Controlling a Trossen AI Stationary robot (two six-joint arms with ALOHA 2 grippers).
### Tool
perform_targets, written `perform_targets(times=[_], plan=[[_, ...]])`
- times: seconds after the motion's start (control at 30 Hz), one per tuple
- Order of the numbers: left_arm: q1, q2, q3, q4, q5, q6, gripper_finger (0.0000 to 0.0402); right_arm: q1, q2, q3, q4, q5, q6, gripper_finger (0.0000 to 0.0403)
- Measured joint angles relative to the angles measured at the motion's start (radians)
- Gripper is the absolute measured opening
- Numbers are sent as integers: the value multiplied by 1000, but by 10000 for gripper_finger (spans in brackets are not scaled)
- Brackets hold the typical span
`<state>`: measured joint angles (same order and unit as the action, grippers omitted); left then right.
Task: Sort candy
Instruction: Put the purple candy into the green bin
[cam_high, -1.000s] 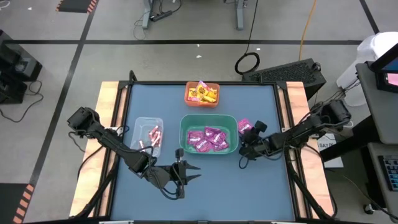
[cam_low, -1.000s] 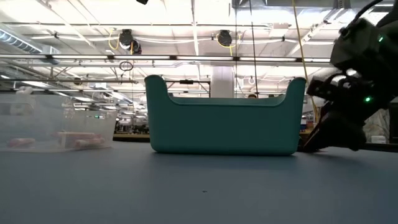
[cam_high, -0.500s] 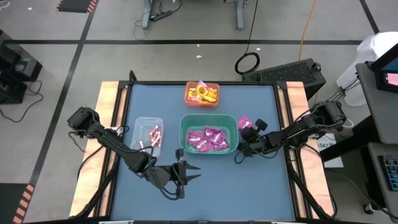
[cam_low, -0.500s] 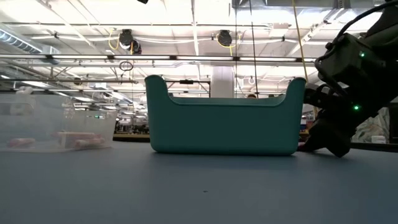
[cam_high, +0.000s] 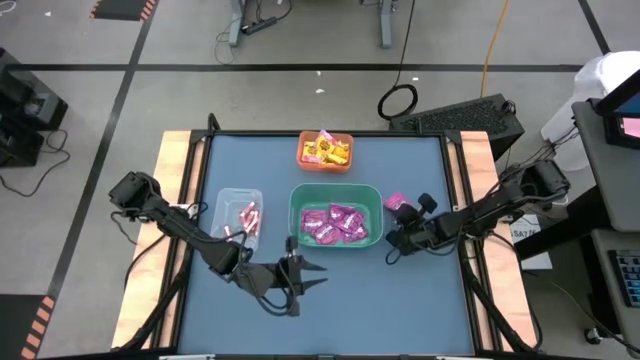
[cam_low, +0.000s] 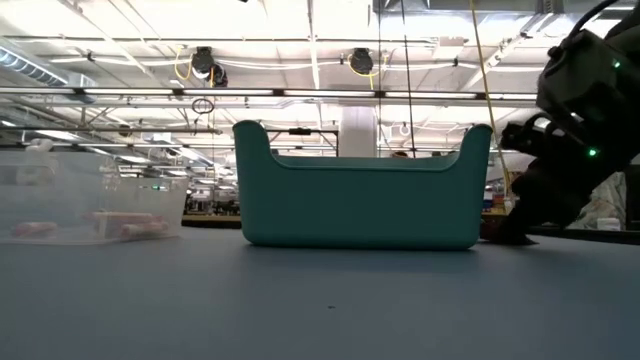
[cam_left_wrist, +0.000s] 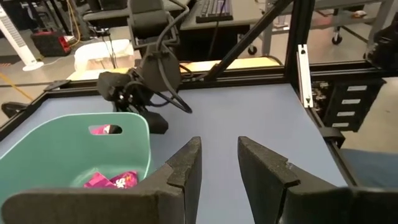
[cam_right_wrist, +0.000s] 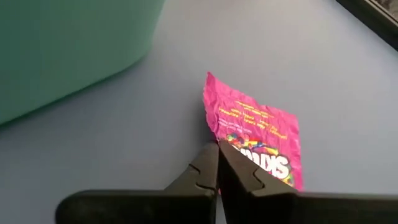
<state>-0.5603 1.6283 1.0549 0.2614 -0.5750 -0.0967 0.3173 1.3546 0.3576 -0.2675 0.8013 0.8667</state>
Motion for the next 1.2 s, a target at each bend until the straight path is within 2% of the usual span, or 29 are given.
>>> perform_targets(times=[0.23, 0.63, 0.97, 1.07, 1.2], plan=[[9, 0, 0, 0, 2, 0, 112, 90, -60, 98, -281, 12, 182, 0], [18, 1, 0, 29, 29, -2, 112, 201, -61, 368, -659, 38, 281, 0], [-4, 8, 0, 100, 34, -20, 112, 300, -61, 587, -832, 43, 324, 0], [-12, 9, 0, 128, 50, -29, 112, 331, -61, 634, -843, 48, 326, 0], [-19, 44, 0, 227, 56, -30, 112, 395, -61, 660, -815, 109, 351, 0]])
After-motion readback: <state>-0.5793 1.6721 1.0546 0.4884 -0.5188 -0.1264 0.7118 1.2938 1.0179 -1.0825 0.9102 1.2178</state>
